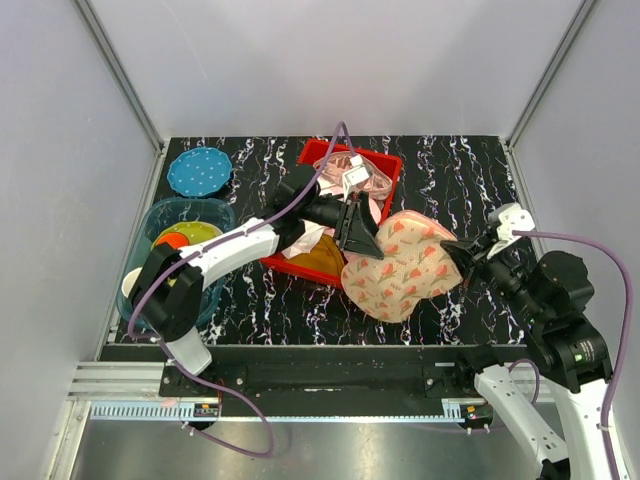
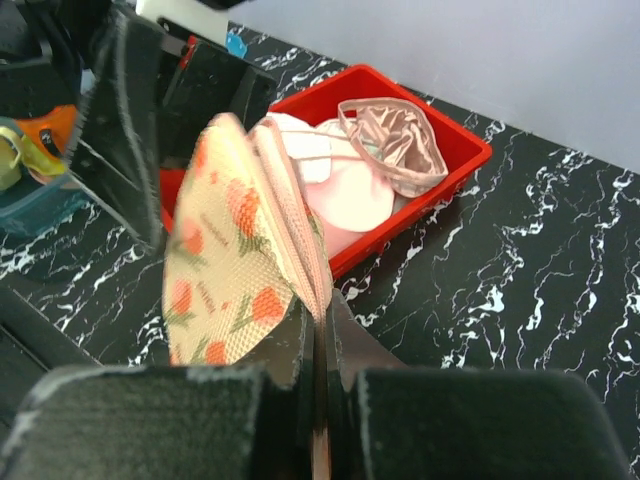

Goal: Unzip the laundry bag and remove the bra

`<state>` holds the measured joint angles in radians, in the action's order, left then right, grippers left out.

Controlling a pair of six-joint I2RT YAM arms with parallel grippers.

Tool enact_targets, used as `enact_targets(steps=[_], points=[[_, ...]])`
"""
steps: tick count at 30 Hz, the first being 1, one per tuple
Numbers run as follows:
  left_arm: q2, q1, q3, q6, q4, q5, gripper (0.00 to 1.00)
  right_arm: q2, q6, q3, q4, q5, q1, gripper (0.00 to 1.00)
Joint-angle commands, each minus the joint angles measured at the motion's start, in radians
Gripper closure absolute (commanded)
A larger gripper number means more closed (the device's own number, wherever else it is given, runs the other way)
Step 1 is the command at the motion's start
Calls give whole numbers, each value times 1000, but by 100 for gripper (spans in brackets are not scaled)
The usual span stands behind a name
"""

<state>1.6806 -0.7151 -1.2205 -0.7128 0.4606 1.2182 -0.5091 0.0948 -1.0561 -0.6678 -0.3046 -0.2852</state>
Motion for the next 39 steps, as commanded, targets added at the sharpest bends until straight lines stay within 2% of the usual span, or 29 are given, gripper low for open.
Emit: enact_targets(steps=[1, 3, 6, 8, 9, 10, 11, 12, 13, 14, 16, 21, 22, 26, 34, 39], points=[[51, -1, -45, -132, 151, 30, 61, 11, -56, -47, 109, 41, 1, 100], [51, 2, -53, -206, 219, 37, 100, 24, -64, -44, 111, 48, 1, 100], [9, 11, -63, -208, 213, 4, 100, 52, -61, -24, 99, 55, 1, 100], [-22, 17, -103, -151, 63, -31, 100, 84, -47, -9, 83, 45, 1, 100], [-56, 22, -176, -19, -39, -55, 100, 95, -41, 4, 61, 32, 1, 100], [-70, 22, -229, 75, -321, -148, 100, 106, -32, 10, 42, -31, 1, 97], [-79, 20, -284, 172, -455, -210, 100, 116, -12, 16, 21, -78, 1, 88], [-85, 13, -347, 303, -568, -273, 100, 109, -1, 19, -40, -126, 1, 71], [-90, 13, -425, 343, -690, -346, 100, 77, 6, 10, -79, -199, 1, 38], [-90, 13, -462, 370, -732, -370, 100, 57, 22, 1, -117, -233, 1, 24], [-87, 16, -522, 449, -811, -403, 100, 0, 43, -30, -214, -302, 1, 9], [-62, 17, -568, 599, -962, -486, 100, -45, 123, -84, -263, -219, 1, 5], [-58, 14, -571, 622, -1020, -521, 100, -48, 138, -88, -259, -173, 1, 4], [-27, -35, -583, 755, -1175, -649, 100, -91, 193, -128, -245, -156, 1, 3], [-18, -99, -596, 780, -1235, -796, 100, -178, 214, -162, -171, -199, 1, 2], [4, -139, -665, 808, -1294, -859, 100, -216, 198, -197, -130, -189, 0, 1]])
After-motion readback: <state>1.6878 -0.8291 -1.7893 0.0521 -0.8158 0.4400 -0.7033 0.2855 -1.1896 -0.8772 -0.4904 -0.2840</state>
